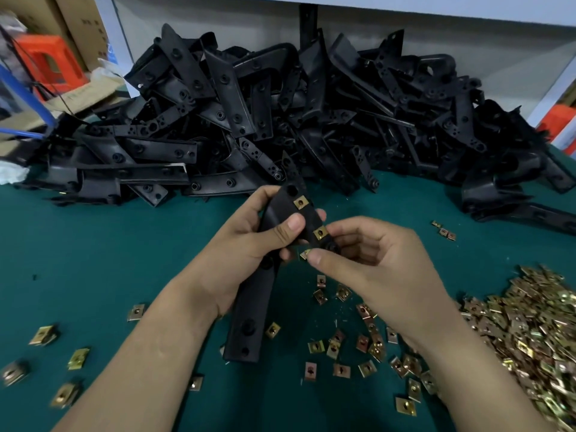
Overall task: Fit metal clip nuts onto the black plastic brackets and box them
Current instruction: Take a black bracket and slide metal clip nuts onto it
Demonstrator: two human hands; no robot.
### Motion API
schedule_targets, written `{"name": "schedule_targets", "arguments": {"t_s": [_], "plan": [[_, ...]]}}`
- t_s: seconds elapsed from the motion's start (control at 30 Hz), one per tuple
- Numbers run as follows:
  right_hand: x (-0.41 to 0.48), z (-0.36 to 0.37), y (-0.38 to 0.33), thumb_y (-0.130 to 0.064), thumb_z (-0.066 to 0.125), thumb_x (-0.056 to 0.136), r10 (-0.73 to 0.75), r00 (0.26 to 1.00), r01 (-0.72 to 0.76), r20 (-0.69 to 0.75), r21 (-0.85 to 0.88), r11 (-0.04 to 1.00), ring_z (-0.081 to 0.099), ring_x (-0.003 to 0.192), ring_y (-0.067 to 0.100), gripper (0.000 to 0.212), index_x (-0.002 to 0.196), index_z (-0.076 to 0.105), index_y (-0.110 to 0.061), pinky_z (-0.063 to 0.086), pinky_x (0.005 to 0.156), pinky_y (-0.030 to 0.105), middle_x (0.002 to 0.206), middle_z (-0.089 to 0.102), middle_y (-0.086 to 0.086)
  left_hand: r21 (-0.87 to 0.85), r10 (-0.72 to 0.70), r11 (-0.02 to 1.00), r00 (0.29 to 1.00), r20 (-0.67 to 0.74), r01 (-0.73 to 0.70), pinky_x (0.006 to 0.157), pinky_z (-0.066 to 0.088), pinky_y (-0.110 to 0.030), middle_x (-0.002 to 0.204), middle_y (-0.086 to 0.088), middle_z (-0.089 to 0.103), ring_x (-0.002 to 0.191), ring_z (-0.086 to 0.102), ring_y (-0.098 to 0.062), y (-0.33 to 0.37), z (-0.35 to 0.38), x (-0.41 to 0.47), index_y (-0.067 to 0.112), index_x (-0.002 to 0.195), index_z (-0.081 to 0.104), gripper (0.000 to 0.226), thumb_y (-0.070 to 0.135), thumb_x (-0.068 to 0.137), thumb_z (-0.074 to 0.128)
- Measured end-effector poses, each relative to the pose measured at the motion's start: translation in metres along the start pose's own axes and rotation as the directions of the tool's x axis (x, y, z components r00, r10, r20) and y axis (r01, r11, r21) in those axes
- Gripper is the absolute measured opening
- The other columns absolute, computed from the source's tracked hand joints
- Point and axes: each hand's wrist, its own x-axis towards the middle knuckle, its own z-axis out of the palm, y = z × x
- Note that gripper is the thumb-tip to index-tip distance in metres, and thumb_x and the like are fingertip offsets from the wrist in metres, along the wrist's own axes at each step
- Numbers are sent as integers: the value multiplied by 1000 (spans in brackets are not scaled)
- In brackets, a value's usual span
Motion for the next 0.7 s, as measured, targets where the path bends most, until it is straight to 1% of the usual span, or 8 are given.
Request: {"name": "schedule_targets", "arguments": {"t_s": [0.13, 0.23, 0.3, 0.37, 0.47, 0.5, 0.6, 0.7], "plan": [[-2, 7, 2, -17, 84, 79, -88, 992, 87, -86, -13, 996, 70, 77, 10, 14, 89, 77, -24, 54, 69, 17, 83, 75, -5, -56, 34, 998, 999, -7, -35, 60, 47, -17, 128, -5, 70, 87, 66, -8, -2, 0, 0, 18, 114, 57, 24, 21, 93, 67], [-2, 10, 1, -17, 82, 82, -126, 987, 125, -103, -15, 992, 70, 79, 9, 13, 91, 77, -24, 54, 69, 16, 84, 75, -7, -94, 24, 995, 999, -39, -28, 61, 49, -17, 126, -2, 71, 79, 64, -7, -1, 1, 1, 21, 112, 62, 23, 22, 90, 70], [-2, 10, 0, -17, 80, 85, -148, 982, 147, -120, -13, 989, 71, 81, 8, 12, 93, 77, -25, 54, 70, 16, 85, 76, -10, -151, -1, 989, 998, -56, -7, 65, 53, -19, 115, -2, 73, 74, 63, -7, 1, 4, 0, 22, 111, 66, 24, 21, 87, 73], [-1, 8, -2, -18, 78, 87, -175, 973, 175, -150, -19, 984, 72, 81, 7, 11, 95, 78, -26, 54, 70, 17, 85, 76, -11, -190, -25, 982, 998, -51, 15, 72, 57, -22, 108, -5, 73, 83, 68, -13, 5, 6, -2, 21, 114, 68, 33, 17, 83, 77], [1, 1, -7, -19, 76, 89, -216, 954, 208, -208, -61, 976, 72, 82, 3, 13, 95, 76, -30, 51, 68, 11, 84, 76, -17, -246, -75, 966, 997, 22, 78, 86, 59, -32, 127, -11, 70, 113, 69, -27, 11, 10, -6, 25, 131, 62, 50, 9, 86, 75], [1, -2, -9, -20, 76, 89, -229, 946, 215, -229, -85, 973, 71, 82, 1, 14, 95, 75, -33, 50, 68, 10, 84, 75, -19, -261, -92, 960, 995, 45, 100, 87, 58, -35, 130, -12, 68, 118, 67, -30, 13, 13, -6, 25, 134, 60, 52, 7, 88, 73], [1, -15, -18, -26, 76, 89, -254, 926, 214, -278, -167, 962, 71, 85, -1, 12, 96, 74, -35, 52, 70, 11, 86, 74, -23, -287, -133, 947, 989, 56, 144, 86, 59, -38, 128, -15, 68, 116, 68, -34, 18, 25, -9, 26, 133, 62, 50, 5, 88, 72], [-4, -31, -32, -25, 77, 87, -278, 901, 212, -332, -224, 951, 69, 85, -5, 14, 95, 73, -36, 50, 69, 8, 86, 72, -27, -266, -118, 953, 987, 113, 145, 88, 59, -40, 132, -13, 67, 120, 66, -33, 25, 43, -10, 29, 134, 63, 51, 1, 91, 70]]}}
